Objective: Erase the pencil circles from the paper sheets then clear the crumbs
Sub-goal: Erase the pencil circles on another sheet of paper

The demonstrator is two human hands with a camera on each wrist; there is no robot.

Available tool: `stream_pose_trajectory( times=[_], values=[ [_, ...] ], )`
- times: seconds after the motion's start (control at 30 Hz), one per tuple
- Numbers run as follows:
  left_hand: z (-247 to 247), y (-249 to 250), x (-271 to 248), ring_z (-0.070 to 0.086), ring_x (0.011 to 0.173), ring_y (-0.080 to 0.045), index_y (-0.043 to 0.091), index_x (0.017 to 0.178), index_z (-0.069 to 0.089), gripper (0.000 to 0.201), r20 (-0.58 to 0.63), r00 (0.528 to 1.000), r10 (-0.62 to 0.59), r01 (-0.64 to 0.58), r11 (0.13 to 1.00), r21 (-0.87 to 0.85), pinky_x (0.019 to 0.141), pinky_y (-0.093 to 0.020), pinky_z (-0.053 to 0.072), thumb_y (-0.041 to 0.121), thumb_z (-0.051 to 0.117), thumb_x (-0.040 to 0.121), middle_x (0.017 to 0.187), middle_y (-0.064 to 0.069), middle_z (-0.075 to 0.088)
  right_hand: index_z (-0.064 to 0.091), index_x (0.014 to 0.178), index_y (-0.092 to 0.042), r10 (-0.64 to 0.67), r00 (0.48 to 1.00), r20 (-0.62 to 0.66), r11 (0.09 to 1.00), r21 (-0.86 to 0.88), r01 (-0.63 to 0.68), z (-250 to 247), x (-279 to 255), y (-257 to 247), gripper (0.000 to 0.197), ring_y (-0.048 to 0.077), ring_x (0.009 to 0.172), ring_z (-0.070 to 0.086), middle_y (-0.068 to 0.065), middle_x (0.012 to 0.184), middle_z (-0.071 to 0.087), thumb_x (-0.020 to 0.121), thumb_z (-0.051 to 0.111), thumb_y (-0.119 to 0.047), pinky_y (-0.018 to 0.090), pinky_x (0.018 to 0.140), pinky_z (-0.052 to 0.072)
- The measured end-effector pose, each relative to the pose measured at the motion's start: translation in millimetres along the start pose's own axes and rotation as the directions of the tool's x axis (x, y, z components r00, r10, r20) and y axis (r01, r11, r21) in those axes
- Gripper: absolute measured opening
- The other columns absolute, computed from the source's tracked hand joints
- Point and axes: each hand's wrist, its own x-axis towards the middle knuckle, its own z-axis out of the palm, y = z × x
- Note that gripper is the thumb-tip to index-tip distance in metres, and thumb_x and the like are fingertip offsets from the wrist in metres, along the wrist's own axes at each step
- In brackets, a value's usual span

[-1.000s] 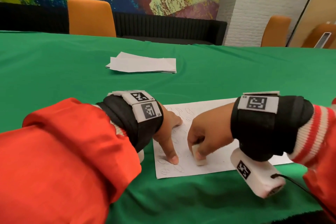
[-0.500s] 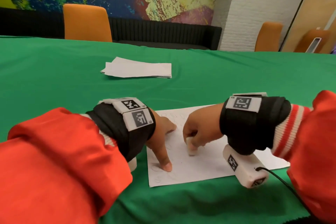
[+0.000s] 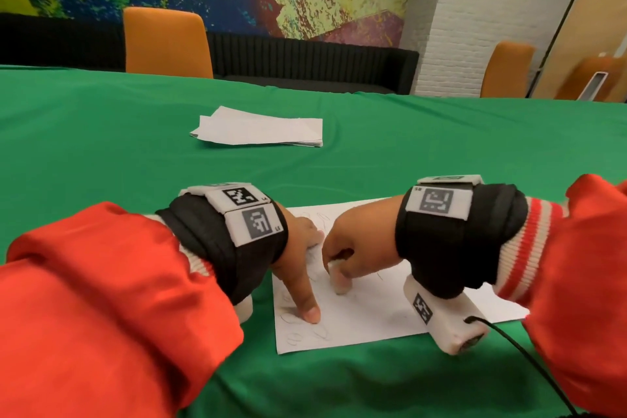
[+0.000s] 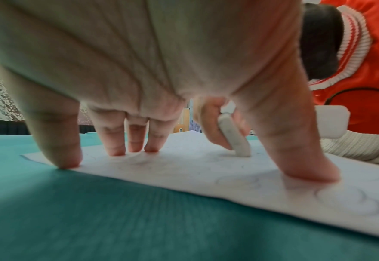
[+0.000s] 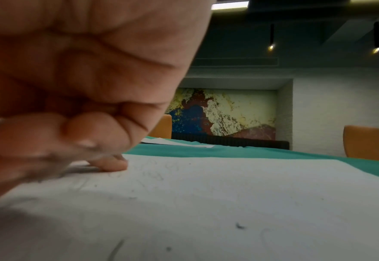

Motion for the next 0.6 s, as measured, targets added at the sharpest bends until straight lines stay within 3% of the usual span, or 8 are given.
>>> stream_pose_trajectory(
  times=[0.2,0.3,0.37,0.53,0.6],
  values=[
    [-0.6,2.0,-2.0,0.038,0.132,-0.02,0.023,0.146,0.029,0.1,-0.004,1.0,-0.009,0.009,1.0,-0.017,0.107,-0.033,0.031,0.062,0.074,0.066,0.148,0.005,0.033,0.066,0.108,-0.018,0.081,0.988,-0.128,0.996,0.032,-0.078,-1.9,10.5,8.2,0.025,0.015,0.071,0.048,-0.001,0.087,0.06,0.092,0.05,-0.026,0.021,0.056,0.036],
    [0.4,0.4,-0.9,0.042,0.129,-0.02,0.026,0.142,0.035,0.095,-0.017,1.0,0.014,-0.015,0.999,-0.047,0.104,-0.032,0.034,0.061,0.076,0.064,0.144,0.005,0.038,0.067,0.104,-0.02,0.036,0.999,-0.037,0.996,0.079,-0.032,0.2,5.0,3.1,0.02,0.007,0.061,0.048,-0.006,0.078,0.059,0.09,0.054,-0.027,0.017,0.053,0.036],
    [1.2,-1.0,-0.3,0.041,0.13,-0.021,0.029,0.142,0.034,0.096,-0.015,1.0,0.027,-0.028,0.998,-0.058,0.105,-0.033,0.033,0.06,0.077,0.063,0.144,0.005,0.037,0.067,0.103,-0.02,0.013,1.0,0.004,0.996,0.093,-0.014,-0.4,2.9,-0.4,0.019,0.007,0.063,0.052,-0.008,0.076,0.06,0.089,0.055,-0.027,0.014,0.054,0.037],
    [2.9,-0.7,1.6,0.05,0.122,-0.019,0.024,0.137,0.043,0.088,-0.025,1.0,0.017,-0.019,0.996,-0.086,0.089,-0.027,0.038,0.058,0.078,0.064,0.138,0.004,0.048,0.066,0.091,-0.023,0.088,0.99,-0.106,0.988,0.134,-0.074,-2.0,10.3,5.2,0.013,0.002,0.054,0.047,-0.012,0.064,0.054,0.089,0.053,-0.024,0.014,0.05,0.035],
    [3.3,-0.4,1.1,0.049,0.123,-0.019,0.025,0.137,0.043,0.086,-0.031,0.999,0.023,-0.026,0.996,-0.087,0.088,-0.027,0.037,0.056,0.078,0.065,0.14,0.004,0.047,0.066,0.09,-0.024,0.064,0.994,-0.088,0.989,0.142,-0.051,0.0,7.5,3.2,0.01,0.001,0.054,0.046,-0.011,0.066,0.056,0.089,0.056,-0.027,0.014,0.05,0.034]
  ],
)
